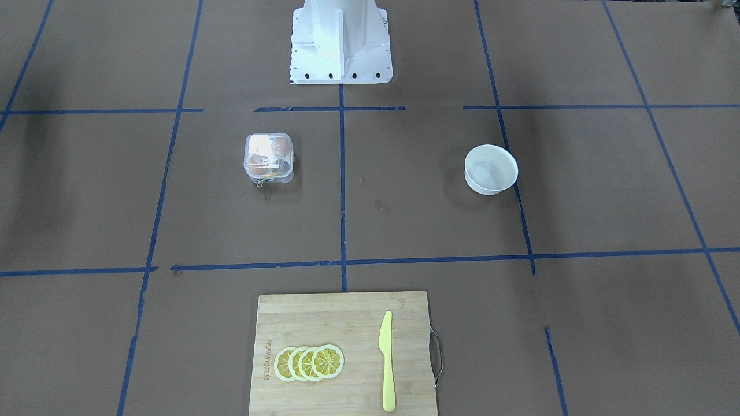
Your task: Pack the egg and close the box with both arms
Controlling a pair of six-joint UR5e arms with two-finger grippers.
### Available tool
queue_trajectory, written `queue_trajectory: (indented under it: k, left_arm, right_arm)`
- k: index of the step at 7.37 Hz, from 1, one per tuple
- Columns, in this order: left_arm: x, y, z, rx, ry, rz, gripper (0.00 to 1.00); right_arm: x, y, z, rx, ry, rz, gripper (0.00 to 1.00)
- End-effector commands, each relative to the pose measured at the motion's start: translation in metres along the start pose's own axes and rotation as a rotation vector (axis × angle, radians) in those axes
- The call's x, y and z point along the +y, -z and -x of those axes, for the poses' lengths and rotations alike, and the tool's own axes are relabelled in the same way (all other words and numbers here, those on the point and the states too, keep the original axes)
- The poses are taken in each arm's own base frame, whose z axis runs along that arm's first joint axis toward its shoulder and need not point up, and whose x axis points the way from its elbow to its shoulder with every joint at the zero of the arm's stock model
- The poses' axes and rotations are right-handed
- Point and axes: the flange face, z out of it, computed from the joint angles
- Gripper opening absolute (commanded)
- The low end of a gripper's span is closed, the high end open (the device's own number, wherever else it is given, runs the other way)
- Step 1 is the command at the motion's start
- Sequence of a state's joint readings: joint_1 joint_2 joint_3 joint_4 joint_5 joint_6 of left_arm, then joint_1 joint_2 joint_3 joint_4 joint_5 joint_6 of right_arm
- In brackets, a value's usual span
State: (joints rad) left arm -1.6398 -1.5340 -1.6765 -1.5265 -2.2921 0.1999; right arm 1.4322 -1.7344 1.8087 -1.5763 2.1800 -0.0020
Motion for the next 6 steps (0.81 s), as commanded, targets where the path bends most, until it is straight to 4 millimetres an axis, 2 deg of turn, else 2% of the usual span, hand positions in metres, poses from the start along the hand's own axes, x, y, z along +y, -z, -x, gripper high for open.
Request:
queue_trajectory:
  k: [1,2,3,6]
  left_arm:
    - [0.000,0.000,0.000,0.001,-0.002,-0.002,1.00]
    - [0.000,0.000,0.000,0.001,-0.003,-0.002,1.00]
    - [0.001,-0.001,0.000,0.001,-0.002,-0.001,1.00]
    - [-0.006,0.005,-0.004,-0.008,-0.044,-0.047,1.00]
  right_arm:
    - [0.039,-0.011,-0.032,-0.007,-0.079,0.031,1.00]
    - [0.051,-0.012,-0.040,-0.018,-0.111,0.035,1.00]
    - [0.058,-0.014,-0.037,-0.123,-0.133,0.033,1.00]
    - [0.058,-0.009,-0.033,-0.153,-0.132,0.019,1.00]
